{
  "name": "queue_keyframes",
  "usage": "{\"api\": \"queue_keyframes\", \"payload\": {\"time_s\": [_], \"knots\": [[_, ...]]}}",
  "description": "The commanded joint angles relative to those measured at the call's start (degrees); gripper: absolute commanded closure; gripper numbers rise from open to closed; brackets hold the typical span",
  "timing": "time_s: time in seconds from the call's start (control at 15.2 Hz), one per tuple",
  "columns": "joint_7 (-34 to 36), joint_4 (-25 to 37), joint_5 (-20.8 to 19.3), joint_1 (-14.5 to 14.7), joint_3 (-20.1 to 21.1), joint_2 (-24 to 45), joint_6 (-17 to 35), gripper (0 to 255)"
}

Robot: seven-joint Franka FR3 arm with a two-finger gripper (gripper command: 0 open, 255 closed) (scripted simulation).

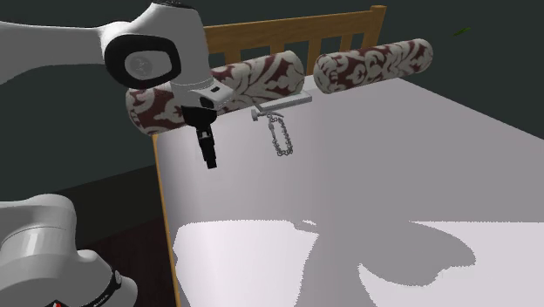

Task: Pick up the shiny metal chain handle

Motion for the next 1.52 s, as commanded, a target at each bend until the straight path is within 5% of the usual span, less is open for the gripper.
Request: {"api": "queue_keyframes", "payload": {"time_s": [0.0,0.79,1.45], "knots": [[2.89,2.4,0.42,0.35,1.92,3.77,1.29,0],[19.75,24.83,-3.58,2.29,10.78,29.37,2.97,0],[31.42,56.27,-11.91,8.94,12.66,55.58,-4.92,0]]}}
